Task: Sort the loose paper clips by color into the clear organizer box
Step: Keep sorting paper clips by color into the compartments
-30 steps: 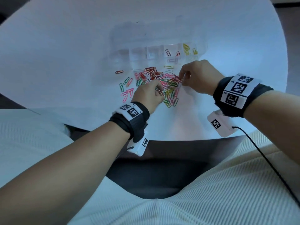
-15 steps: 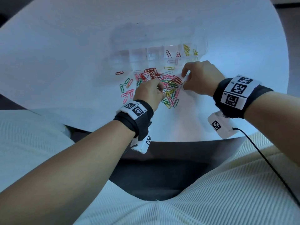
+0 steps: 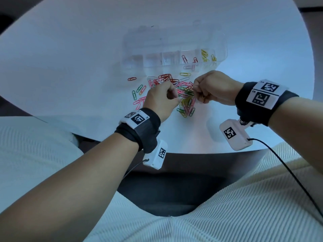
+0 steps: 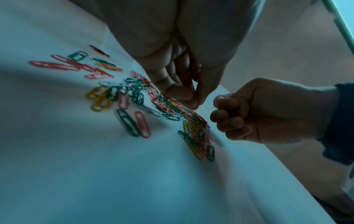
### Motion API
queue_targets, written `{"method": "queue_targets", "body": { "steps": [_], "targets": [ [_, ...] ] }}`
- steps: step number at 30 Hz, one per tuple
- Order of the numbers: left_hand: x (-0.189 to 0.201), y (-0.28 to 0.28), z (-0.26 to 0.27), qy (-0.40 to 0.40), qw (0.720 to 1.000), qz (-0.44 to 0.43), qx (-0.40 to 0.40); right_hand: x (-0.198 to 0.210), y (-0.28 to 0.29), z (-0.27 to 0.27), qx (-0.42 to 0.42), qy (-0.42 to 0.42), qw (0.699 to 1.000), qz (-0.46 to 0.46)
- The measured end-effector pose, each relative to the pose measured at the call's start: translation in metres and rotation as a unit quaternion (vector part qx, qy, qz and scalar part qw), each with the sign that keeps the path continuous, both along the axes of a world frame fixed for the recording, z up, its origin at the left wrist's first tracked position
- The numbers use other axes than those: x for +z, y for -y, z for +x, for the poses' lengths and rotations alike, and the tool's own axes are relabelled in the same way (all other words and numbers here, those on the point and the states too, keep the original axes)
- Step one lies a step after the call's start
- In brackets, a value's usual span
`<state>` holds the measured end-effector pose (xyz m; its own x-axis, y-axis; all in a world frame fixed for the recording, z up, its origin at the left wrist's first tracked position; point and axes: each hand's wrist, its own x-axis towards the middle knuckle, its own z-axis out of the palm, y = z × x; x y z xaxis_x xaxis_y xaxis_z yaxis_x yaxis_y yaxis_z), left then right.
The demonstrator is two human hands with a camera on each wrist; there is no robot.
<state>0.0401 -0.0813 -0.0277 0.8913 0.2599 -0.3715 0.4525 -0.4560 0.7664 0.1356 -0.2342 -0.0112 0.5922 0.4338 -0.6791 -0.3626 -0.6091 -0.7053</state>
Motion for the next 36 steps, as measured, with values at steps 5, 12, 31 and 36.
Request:
{"method": "queue_targets", "body": {
  "steps": [5,12,31,36],
  "targets": [
    [-0.004,0.003,0.004,-0.052,0.999,-0.002,0.011,0.0,-0.003,-0.001,0.096,0.082,0.992,-0.008],
    [-0.005,0.006,0.001,-0.082,0.993,0.08,-0.024,-0.011,-0.003,-0.011,0.272,0.342,0.888,-0.147],
    [-0.013,0.014,0.005,-0.063,0.98,0.176,-0.075,-0.002,-0.003,0.005,0.232,0.289,0.918,-0.141],
    [-0.012,0.005,0.006,-0.055,0.979,0.173,-0.096,-0.002,-0.001,0.007,0.241,0.243,0.928,-0.146]
  ]
}}
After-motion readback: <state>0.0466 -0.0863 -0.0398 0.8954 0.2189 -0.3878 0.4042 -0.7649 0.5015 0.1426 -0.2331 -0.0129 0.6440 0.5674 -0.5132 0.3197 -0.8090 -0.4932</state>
